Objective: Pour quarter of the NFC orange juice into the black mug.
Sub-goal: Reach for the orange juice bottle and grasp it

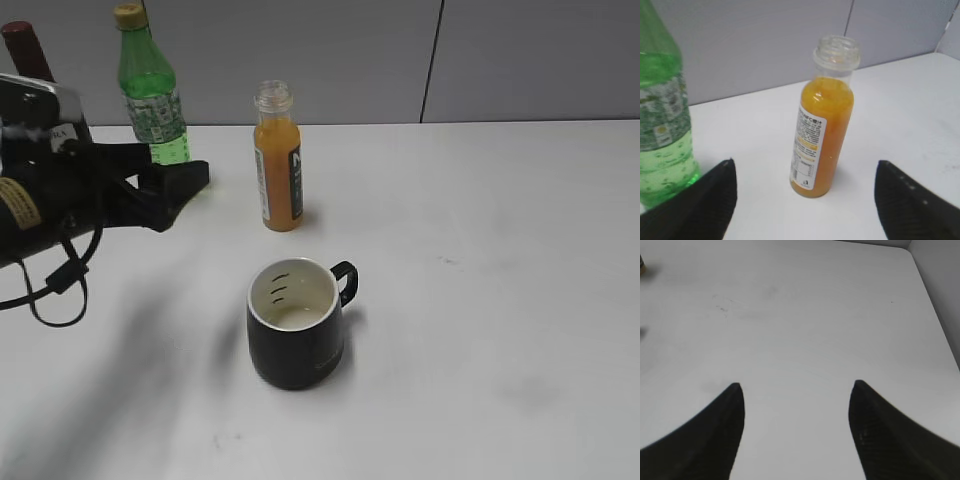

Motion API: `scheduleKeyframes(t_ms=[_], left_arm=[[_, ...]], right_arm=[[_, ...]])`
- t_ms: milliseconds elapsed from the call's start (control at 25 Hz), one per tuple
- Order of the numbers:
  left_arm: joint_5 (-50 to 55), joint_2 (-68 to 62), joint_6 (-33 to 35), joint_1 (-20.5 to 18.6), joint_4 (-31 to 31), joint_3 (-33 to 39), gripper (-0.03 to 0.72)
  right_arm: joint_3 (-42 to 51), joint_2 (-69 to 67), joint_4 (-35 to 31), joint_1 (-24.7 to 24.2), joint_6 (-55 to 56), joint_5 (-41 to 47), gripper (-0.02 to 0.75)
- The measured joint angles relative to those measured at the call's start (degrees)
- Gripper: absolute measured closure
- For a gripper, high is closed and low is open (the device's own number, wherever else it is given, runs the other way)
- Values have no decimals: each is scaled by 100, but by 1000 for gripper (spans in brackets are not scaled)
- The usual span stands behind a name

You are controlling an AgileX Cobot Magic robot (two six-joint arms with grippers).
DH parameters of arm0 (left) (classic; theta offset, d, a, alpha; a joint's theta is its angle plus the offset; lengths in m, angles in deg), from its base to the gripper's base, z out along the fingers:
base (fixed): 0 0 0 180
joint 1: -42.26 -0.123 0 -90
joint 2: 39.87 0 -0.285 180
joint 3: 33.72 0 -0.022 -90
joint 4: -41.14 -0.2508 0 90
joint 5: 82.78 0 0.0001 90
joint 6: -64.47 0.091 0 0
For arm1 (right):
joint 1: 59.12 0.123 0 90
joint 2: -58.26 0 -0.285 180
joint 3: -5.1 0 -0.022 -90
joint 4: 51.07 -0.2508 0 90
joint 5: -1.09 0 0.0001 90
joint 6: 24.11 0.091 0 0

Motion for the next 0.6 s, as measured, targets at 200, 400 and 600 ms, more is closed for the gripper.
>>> scheduleKeyframes(t_ms=[200,400,600], left_arm=[[-327,-896,-294,0,-622,-609,25],[-391,-1531,-338,0,-779,-1186,25],[-390,-2038,-356,7,-870,-1757,25]], right_arm=[[0,0,0,0,0,0,238],[0,0,0,0,0,0,238],[0,0,6,0,0,0,238]])
